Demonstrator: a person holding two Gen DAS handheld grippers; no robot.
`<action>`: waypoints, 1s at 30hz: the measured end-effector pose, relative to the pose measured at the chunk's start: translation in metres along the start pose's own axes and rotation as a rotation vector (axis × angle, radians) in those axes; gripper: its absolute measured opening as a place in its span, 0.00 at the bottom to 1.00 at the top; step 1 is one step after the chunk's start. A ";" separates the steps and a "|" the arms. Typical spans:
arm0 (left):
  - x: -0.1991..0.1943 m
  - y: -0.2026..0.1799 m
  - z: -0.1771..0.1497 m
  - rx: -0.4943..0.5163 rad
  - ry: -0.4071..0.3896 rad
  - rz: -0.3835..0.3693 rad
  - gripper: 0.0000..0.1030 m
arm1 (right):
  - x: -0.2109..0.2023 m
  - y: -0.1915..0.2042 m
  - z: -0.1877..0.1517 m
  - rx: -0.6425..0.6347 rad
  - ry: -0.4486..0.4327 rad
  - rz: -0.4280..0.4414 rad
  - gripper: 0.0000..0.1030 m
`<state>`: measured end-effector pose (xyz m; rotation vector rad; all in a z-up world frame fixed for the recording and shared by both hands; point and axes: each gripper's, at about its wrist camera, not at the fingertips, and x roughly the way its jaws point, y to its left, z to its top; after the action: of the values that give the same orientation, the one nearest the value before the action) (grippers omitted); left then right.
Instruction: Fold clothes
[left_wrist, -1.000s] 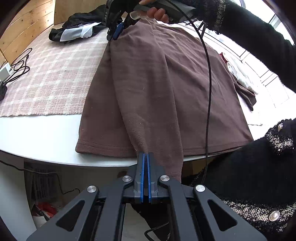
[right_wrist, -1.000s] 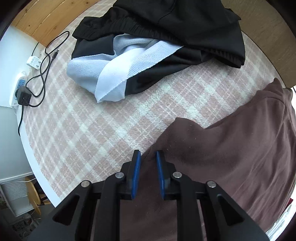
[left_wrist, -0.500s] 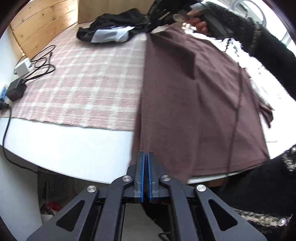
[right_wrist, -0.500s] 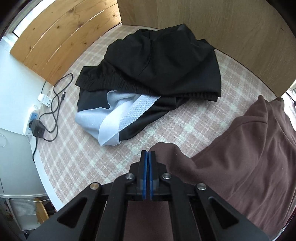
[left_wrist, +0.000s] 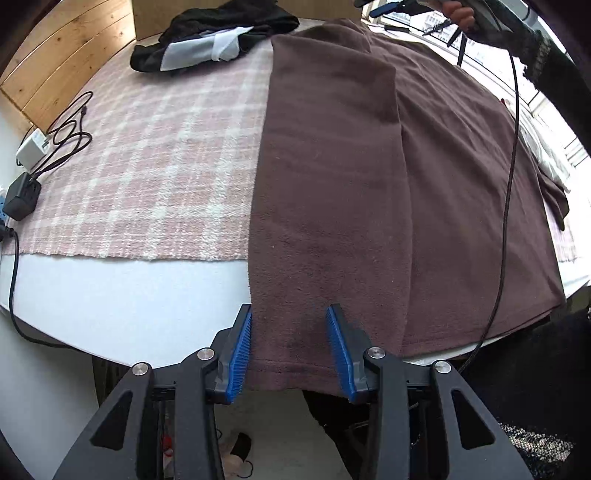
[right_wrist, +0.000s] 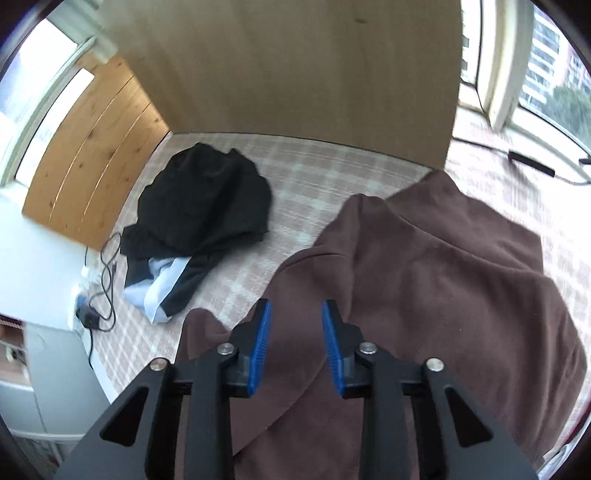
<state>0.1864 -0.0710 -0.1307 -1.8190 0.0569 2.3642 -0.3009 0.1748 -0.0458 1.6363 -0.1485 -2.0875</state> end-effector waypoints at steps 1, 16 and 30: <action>0.001 -0.003 0.000 0.015 0.006 0.007 0.37 | 0.010 -0.004 0.004 0.001 0.010 0.002 0.32; 0.005 -0.004 0.000 0.024 0.023 -0.006 0.40 | 0.054 0.021 0.036 -0.181 -0.084 -0.079 0.03; 0.004 0.002 -0.013 -0.052 0.003 0.032 0.39 | 0.033 0.128 -0.043 -0.463 -0.010 -0.158 0.51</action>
<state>0.1973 -0.0738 -0.1382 -1.8585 0.0256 2.4057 -0.2275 0.0566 -0.0391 1.3880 0.4434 -2.0453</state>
